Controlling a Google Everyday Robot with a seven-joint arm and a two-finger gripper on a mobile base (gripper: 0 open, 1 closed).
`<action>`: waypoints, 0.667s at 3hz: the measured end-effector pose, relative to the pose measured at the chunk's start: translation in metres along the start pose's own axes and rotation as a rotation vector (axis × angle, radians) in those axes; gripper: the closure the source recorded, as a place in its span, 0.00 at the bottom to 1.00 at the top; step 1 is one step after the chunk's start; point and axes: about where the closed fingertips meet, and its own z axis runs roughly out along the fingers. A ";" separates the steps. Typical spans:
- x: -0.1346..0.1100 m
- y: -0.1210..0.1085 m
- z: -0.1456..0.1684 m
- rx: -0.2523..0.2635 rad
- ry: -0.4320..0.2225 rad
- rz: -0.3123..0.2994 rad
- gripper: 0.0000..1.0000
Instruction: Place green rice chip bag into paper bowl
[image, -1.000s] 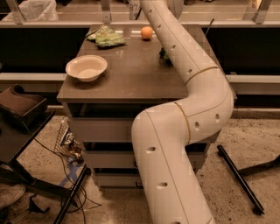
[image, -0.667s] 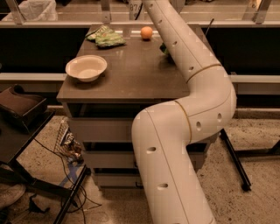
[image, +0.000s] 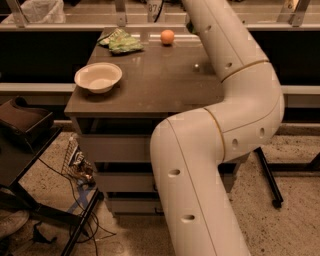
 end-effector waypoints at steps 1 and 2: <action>0.008 -0.009 -0.037 0.063 -0.017 -0.015 1.00; 0.008 -0.009 -0.036 0.063 -0.016 -0.016 1.00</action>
Offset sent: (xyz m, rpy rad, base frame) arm -0.0138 0.0070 0.0313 0.0195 -0.0231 0.0416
